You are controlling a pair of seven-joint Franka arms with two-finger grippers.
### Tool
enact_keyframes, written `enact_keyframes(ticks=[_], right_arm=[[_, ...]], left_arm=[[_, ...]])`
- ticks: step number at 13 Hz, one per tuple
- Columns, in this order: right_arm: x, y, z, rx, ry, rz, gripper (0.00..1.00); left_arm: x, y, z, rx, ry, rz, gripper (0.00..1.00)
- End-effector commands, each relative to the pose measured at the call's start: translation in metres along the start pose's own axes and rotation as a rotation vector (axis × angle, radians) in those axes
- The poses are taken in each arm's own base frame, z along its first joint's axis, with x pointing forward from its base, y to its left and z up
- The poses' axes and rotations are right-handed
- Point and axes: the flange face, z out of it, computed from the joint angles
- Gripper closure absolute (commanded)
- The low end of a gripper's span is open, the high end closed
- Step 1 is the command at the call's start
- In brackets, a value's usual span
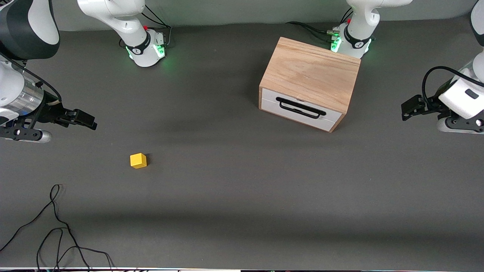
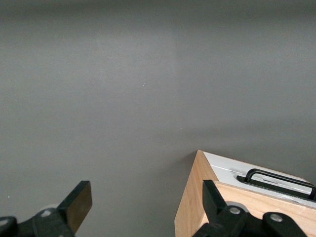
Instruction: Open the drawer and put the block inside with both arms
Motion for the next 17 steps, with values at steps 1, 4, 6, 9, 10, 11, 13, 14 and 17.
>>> enact_keyframes(ticks=[1,4,6,9,10,11,13,14,17], right_arm=[[0.000,-0.002,-0.003,0.006,0.015,-0.008,0.00],[0.001,-0.003,-0.003,0.007,0.021,-0.005,0.00],[0.002,-0.003,-0.002,0.011,0.022,-0.004,0.00],[0.001,-0.004,-0.001,0.018,0.019,-0.003,0.00],[0.001,-0.003,-0.001,0.017,0.016,-0.002,0.00],[0.001,-0.003,0.000,0.017,0.013,-0.002,0.00],[0.001,-0.003,0.000,0.017,0.014,-0.002,0.00],[0.001,-0.003,-0.001,0.016,0.018,-0.002,0.00],[-0.002,-0.003,-0.007,0.018,0.027,-0.002,0.00]], left_arm=[[-0.004,0.032,-0.005,-0.008,0.007,0.051,0.00],[-0.015,0.098,-0.014,-0.012,0.004,0.035,0.00],[-0.023,0.146,-0.009,-0.015,-0.006,-0.145,0.00],[-0.039,0.214,-0.002,-0.017,-0.014,-0.512,0.00],[-0.043,0.232,0.001,-0.013,-0.015,-0.637,0.00],[-0.047,0.250,0.005,-0.023,-0.003,-0.723,0.00],[-0.048,0.265,0.002,-0.068,0.003,-0.936,0.00],[-0.045,0.268,0.004,-0.100,-0.006,-1.087,0.00],[-0.049,0.268,0.013,-0.055,-0.040,-1.262,0.00]])
